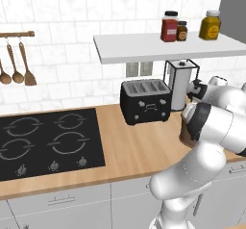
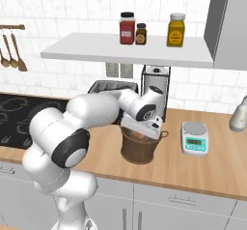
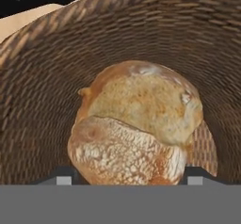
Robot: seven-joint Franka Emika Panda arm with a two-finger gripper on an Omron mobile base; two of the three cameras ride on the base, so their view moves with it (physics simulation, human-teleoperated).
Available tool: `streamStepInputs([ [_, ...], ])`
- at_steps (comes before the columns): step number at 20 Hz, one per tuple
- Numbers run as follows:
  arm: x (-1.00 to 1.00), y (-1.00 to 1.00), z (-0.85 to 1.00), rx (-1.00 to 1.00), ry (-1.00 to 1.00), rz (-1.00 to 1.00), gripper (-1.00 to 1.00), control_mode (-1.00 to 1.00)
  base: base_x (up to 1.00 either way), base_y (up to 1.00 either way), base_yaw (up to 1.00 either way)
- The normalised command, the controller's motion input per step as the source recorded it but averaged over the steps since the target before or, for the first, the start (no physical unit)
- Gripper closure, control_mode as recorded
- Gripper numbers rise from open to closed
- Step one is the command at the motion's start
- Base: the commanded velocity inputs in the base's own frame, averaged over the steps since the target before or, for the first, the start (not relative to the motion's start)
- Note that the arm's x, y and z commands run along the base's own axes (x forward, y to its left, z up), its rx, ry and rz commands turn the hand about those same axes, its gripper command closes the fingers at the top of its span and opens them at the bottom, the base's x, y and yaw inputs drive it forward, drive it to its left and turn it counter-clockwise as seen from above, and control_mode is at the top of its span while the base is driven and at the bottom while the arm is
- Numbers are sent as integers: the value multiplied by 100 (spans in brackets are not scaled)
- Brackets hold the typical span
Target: Open the cabinet, pick up the bread from the cabinet and place it in the basket. Then move the basket to the dining counter.
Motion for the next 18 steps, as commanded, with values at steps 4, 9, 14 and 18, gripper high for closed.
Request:
streamStepInputs([
  [4, -1, 0, 0, 0, -1, 0, -100, -100, 0, 0, 0],
  [9, 0, 0, 0, 0, -4, 0, -100, -100, 0, 0, 0],
  [14, -10, 0, 18, 0, -5, 0, -100, -100, 0, 0, 0],
  [18, -32, 0, 64, 0, -12, -2, -100, -100, 0, 0, 0],
])
